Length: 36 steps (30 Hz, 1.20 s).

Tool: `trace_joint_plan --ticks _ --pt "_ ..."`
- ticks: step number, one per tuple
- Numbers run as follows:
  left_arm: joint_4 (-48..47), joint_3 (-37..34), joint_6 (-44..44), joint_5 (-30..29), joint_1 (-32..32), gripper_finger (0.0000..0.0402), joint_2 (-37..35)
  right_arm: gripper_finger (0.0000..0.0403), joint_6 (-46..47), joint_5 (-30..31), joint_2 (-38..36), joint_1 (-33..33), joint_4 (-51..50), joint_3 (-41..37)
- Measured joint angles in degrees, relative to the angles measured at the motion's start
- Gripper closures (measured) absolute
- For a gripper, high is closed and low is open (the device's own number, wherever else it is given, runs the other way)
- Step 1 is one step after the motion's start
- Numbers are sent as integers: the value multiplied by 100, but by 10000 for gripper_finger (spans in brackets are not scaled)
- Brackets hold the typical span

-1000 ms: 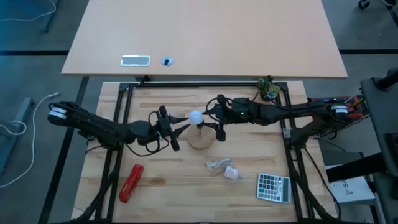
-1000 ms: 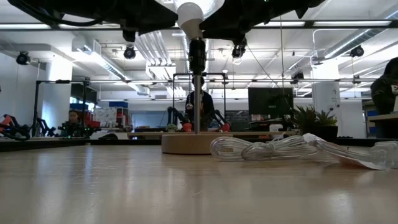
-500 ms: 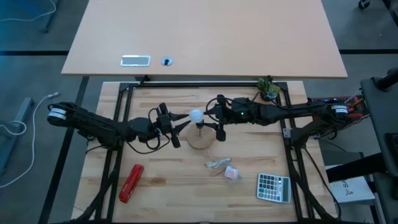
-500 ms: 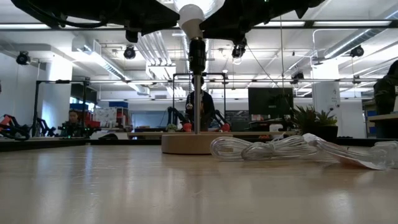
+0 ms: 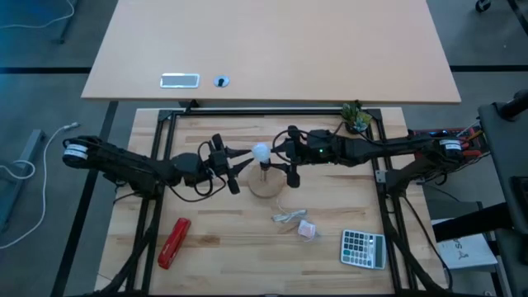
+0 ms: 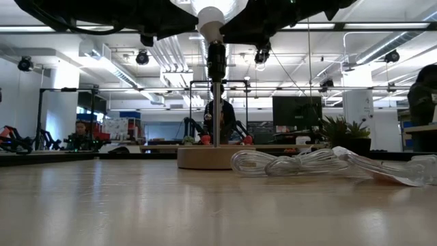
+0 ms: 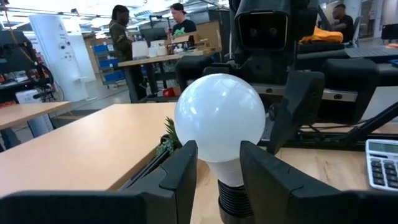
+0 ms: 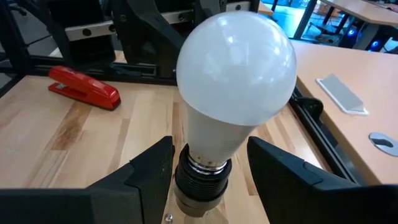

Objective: Screw lightbulb
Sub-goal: Insert the lightbulb into the lamp

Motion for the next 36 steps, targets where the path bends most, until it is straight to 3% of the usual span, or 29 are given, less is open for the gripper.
trace_joint_plan --ticks 28,36 --pt "17 0 208 217 94 287 -7 204 154 -64 -10 61 -239 -2" --pt "-96 0 153 212 94 270 -11 204 174 12 -36 61 -338 -2"
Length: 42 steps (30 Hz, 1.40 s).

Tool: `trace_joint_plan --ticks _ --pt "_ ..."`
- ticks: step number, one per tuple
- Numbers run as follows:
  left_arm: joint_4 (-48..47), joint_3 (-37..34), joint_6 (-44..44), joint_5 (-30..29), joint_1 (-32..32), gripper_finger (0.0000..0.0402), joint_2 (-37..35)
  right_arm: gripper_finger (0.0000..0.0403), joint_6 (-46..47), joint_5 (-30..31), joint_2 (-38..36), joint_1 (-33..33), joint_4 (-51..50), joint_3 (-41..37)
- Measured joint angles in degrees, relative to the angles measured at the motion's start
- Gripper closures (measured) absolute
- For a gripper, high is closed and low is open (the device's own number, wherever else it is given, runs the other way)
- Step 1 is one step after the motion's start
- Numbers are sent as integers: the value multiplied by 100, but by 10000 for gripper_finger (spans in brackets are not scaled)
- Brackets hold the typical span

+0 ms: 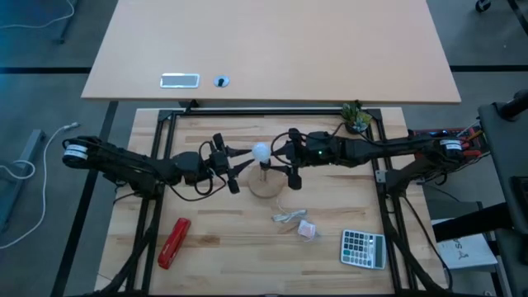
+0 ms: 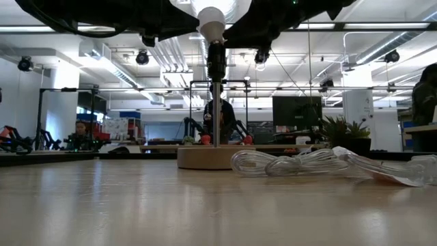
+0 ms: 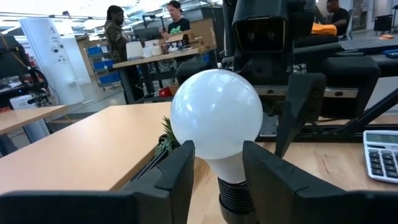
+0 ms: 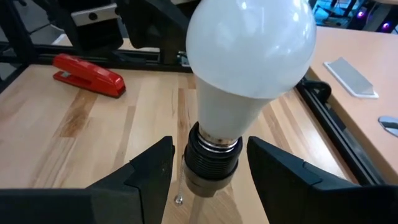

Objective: Screw lightbulb
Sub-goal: Insert the lightbulb into the lamp

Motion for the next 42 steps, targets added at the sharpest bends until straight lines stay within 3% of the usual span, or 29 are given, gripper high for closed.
trace_joint_plan --ticks 16,20,25,27,42 --pt "-821 0 -685 -6 -188 247 -286 208 -49 198 -465 0 -467 0" --pt "-650 0 -777 -17 -184 280 -221 248 -158 247 -442 0 -458 0" --pt "-657 0 -785 -17 -181 374 -124 354 -374 515 -380 -15 -426 0" --pt "-616 0 -811 -53 -178 393 -92 389 -464 520 -380 -44 -380 0" --pt "-183 19 -603 -208 -78 399 33 402 -555 598 -380 -231 25 0"
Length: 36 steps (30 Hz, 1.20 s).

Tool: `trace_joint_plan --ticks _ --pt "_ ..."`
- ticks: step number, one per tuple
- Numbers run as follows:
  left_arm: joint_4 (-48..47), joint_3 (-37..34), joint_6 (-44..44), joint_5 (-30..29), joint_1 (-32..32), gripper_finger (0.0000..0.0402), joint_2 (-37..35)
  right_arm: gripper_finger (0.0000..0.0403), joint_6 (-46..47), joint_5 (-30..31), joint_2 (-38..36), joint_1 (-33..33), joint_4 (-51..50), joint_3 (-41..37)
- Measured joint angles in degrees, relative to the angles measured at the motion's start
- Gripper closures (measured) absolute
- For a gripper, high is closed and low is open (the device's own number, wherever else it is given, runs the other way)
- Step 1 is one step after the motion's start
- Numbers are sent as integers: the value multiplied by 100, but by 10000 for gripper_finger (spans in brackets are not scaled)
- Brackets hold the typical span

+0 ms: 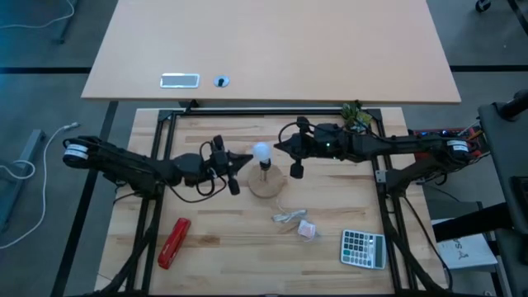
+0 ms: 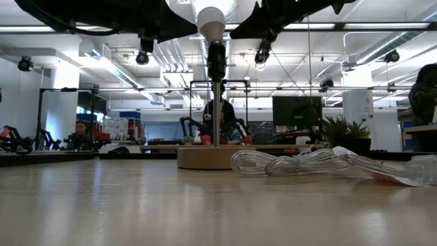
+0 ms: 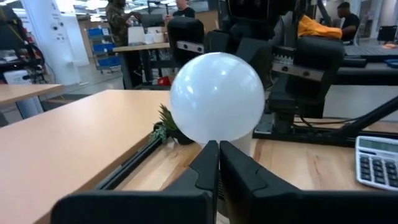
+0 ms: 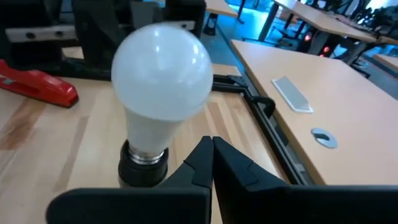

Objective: Screw lightbulb
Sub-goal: Insert the lightbulb into the lamp

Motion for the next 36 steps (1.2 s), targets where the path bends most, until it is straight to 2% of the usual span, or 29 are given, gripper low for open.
trace_joint_plan --ticks 5,17,36 --pt "-33 151 179 2 17 400 24 403 -2 -32 0 4 30 0" --pt "-981 531 68 7 15 400 24 403 -14 -44 395 4 156 -1" --pt "-1017 519 35 175 13 400 24 403 -172 -18 407 207 204 -2"
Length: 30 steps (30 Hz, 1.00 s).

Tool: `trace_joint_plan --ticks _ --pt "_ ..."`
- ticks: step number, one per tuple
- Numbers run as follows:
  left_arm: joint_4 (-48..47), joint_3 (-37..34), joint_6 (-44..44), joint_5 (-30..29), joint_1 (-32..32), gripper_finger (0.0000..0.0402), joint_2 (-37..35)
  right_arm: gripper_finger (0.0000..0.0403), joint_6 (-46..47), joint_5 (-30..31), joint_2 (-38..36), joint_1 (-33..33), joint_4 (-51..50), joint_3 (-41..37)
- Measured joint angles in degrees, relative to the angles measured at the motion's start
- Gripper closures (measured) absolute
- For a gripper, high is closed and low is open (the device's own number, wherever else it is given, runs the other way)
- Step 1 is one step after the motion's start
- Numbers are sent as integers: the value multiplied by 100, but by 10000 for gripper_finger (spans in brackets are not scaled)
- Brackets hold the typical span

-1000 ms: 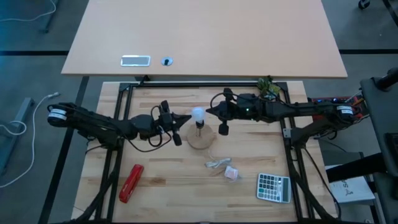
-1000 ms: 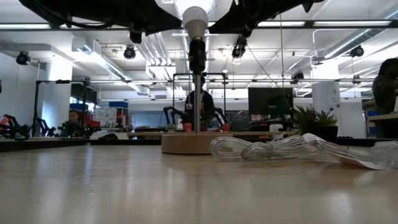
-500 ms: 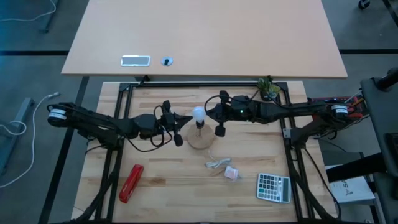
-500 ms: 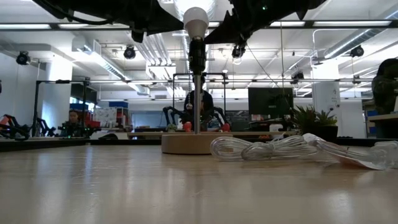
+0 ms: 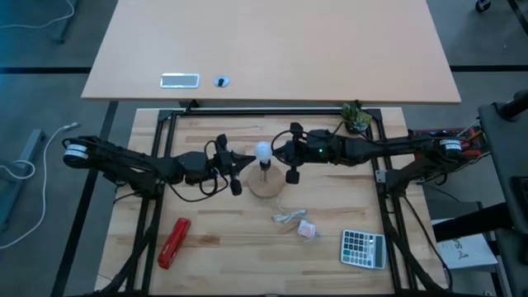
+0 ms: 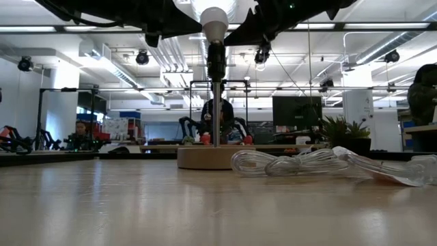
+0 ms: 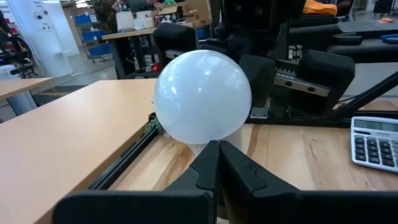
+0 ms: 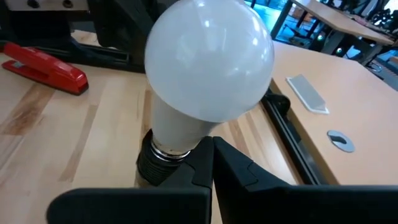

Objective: Screw lightbulb
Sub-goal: Insert the lightbulb into the lamp

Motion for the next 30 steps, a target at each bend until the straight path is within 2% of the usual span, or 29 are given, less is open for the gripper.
trace_joint_plan --ticks 30 --pt "-103 -2 -90 -24 0 399 0 403 71 22 -2 99 -72 0"
